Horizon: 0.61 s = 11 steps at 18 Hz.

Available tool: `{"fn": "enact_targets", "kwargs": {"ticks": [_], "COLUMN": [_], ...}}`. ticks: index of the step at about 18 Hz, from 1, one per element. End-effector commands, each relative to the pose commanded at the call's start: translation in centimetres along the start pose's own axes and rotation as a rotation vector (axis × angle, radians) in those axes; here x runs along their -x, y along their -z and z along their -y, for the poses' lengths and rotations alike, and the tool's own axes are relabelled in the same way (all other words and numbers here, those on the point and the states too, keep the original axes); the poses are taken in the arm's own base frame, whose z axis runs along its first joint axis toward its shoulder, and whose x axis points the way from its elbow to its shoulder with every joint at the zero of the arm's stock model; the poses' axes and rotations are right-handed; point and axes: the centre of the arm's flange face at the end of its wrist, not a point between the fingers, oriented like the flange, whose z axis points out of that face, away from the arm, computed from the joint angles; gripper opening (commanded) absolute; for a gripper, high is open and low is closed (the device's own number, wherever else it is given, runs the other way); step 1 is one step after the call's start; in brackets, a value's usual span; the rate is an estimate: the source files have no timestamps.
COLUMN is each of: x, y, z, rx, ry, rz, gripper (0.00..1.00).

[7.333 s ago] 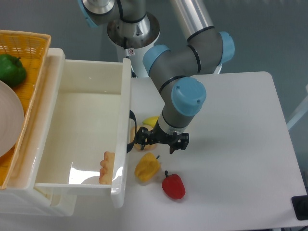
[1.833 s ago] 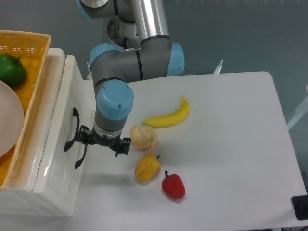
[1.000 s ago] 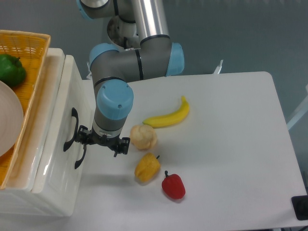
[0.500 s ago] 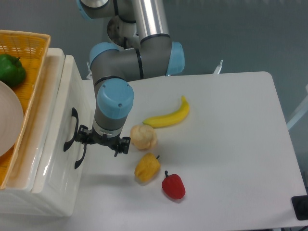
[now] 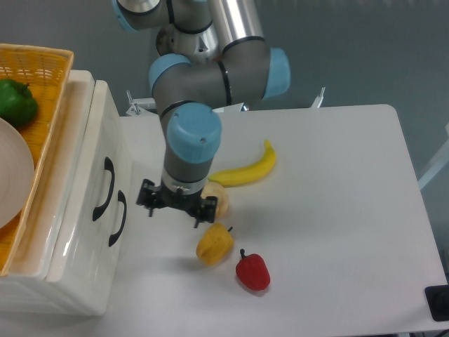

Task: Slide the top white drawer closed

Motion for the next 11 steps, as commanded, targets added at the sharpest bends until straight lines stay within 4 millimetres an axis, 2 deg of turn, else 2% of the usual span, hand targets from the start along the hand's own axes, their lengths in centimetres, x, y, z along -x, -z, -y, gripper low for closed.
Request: {"fn": "enact_targets", "kwargs": {"ticks": [3, 6, 11], "x": [1.7, 4.0, 7.5], "y": [0.9, 2.9, 4.5], "z": [-1.4, -3.3, -7.0], "rx": [0.047, 0.037, 0.078], "ry": [-0.117, -0.102, -0.175], "rz": [0.059, 0.082, 0.074], "gripper": [1.0, 1.0, 1.0]}}
